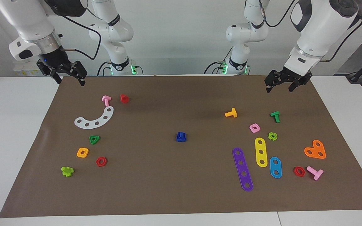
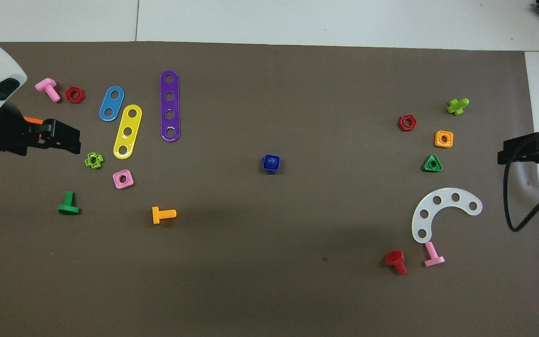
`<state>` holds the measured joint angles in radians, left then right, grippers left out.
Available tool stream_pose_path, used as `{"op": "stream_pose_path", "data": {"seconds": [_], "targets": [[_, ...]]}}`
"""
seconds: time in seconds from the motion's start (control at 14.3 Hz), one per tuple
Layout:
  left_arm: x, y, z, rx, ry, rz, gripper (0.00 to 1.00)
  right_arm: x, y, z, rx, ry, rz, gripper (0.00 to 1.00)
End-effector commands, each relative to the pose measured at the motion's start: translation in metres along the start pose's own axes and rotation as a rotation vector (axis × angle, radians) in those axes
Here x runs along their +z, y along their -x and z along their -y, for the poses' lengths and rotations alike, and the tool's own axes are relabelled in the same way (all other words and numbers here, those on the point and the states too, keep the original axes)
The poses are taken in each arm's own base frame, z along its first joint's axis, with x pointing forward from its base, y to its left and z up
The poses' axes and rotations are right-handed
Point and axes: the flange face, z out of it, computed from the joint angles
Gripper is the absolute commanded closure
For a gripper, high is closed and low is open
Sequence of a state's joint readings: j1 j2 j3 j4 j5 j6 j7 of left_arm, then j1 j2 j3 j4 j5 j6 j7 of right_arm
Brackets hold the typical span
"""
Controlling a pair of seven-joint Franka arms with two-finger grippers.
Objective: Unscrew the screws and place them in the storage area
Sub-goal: 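Move the left gripper from its rest spot toward the blue bolt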
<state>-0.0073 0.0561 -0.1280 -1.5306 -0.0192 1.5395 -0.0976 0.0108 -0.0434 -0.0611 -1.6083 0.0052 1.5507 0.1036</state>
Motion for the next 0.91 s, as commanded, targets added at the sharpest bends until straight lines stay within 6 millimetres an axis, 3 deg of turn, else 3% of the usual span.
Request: {"op": "stream_pose_path", "data": {"seconds": [0.0, 0.35, 0.49, 0.63, 0.84], "targets": [[-0.001, 0.01, 0.005, -0.005, 0.006, 0.005, 0.0, -0.001, 0.009, 0.0, 0.004, 0.001, 0.004, 0.0], [0.004, 0.015, 0.001, 0.005, 0.003, 0.015, 0.0, -0.001, 0.008, -0.001, 0.006, 0.001, 0.004, 0.0], [0.013, 0.015, -0.011, 0.013, 0.011, 0.001, 0.0, -0.001, 0.009, 0.0, 0.004, 0.001, 0.004, 0.0], [0.018, 0.019, -0.038, 0.045, 0.027, 0.0, 0.0, -0.001, 0.009, -0.001, 0.006, 0.001, 0.004, 0.0], [0.036, 0.007, -0.093, 0.008, 0.102, -0.015, 0.0, -0.001, 0.009, 0.0, 0.004, 0.001, 0.004, 0.0]]}}
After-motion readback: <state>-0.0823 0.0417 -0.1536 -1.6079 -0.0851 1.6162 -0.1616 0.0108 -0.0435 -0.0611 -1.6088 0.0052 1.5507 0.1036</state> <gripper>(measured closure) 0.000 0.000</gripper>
